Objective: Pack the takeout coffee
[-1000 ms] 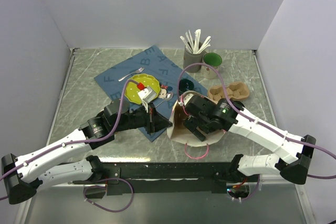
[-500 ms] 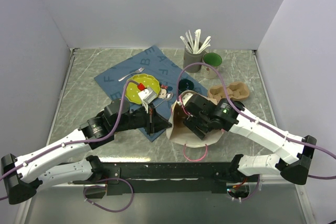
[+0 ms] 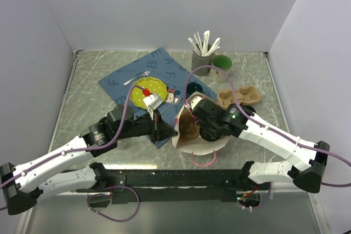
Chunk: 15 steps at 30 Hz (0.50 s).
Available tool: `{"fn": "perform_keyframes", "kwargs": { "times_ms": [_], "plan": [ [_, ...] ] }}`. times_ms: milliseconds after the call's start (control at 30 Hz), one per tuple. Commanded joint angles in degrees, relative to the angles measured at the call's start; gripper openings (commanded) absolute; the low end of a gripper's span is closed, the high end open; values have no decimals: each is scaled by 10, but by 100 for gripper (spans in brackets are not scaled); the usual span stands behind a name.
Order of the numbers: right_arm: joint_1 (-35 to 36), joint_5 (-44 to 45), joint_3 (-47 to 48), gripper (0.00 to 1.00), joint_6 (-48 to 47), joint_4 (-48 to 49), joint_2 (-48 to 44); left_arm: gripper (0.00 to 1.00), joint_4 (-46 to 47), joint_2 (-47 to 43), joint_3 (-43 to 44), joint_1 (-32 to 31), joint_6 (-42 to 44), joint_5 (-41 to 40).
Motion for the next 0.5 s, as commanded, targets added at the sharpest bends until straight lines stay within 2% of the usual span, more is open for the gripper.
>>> {"fn": "perform_keyframes", "kwargs": {
  "times_ms": [0,267,367,467],
  "plan": [
    [-18,15,2,31,38,62,-23,1,-38,-17,-6,-11,-8,53],
    [-19,-14,-9,9,18,78,-41,1,-34,-22,-16,-12,-4,53],
    [-19,-19,-8,3,16,82,-40,1,-35,-21,-17,-12,-4,53],
    [-18,-19,-9,1,9,91,-39,1,-32,-23,-21,-12,1,58]
  ]
}}
